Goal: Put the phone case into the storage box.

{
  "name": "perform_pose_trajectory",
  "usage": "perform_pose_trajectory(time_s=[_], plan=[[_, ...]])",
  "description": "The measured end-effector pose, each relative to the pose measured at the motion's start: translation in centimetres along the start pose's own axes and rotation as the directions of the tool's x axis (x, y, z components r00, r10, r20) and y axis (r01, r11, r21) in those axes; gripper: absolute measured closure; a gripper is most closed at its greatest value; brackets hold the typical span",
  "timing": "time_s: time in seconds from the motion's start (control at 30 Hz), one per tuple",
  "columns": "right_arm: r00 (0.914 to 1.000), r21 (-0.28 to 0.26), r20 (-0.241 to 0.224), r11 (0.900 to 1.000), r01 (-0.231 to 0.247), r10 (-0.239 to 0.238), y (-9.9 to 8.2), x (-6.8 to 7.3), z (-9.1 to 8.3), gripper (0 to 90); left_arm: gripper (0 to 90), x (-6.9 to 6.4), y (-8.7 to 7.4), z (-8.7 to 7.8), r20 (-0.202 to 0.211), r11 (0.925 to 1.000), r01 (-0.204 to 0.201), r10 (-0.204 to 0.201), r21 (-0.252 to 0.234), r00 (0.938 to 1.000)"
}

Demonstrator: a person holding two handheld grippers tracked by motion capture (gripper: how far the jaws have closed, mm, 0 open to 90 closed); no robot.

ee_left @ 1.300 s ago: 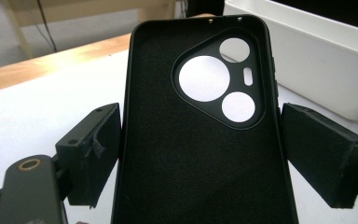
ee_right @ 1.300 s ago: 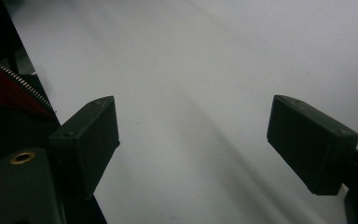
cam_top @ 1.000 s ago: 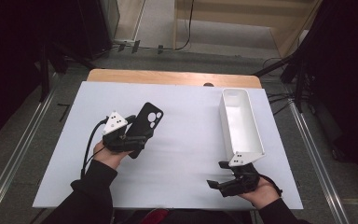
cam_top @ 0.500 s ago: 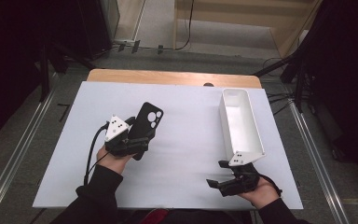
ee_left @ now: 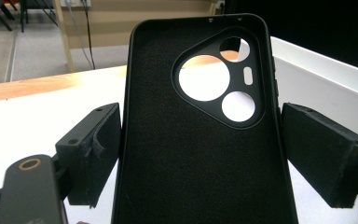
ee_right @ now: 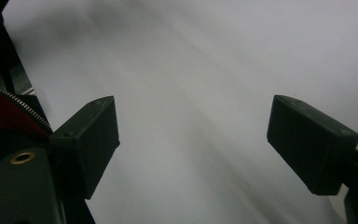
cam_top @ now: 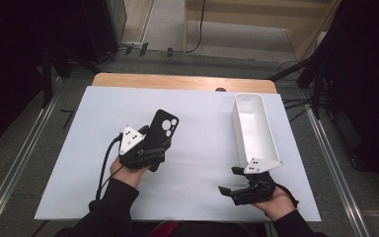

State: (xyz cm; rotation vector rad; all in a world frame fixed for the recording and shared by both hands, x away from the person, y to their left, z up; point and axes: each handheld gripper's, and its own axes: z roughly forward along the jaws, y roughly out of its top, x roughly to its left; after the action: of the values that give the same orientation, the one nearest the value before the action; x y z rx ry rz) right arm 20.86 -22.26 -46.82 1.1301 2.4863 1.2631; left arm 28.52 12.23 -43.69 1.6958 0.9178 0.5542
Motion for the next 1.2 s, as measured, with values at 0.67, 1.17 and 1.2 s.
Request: perform_pose_trajectory(time_s=[0.67,1.17,1.2], plan=[[0.9971,-0.133,0.036,0.9892,-0.062,0.067,2.5,0.5,-0.6,15.3,14.9,-2.4,-1.0,0.8,0.028,0.9983,0.040,-0.038,-0.043,0.9989],[0.9936,-0.211,0.042,0.9730,-0.093,0.104,6.3,1.0,-0.6,15.3,14.9,-3.1,-1.3,1.1,0.012,0.9970,0.039,-0.039,-0.067,0.9992],[0.9927,-0.214,0.044,0.9717,-0.100,0.112,6.6,1.0,-0.6,15.3,14.9,-3.1,-1.4,1.1,0.007,0.9970,0.038,-0.037,-0.068,0.9993]])
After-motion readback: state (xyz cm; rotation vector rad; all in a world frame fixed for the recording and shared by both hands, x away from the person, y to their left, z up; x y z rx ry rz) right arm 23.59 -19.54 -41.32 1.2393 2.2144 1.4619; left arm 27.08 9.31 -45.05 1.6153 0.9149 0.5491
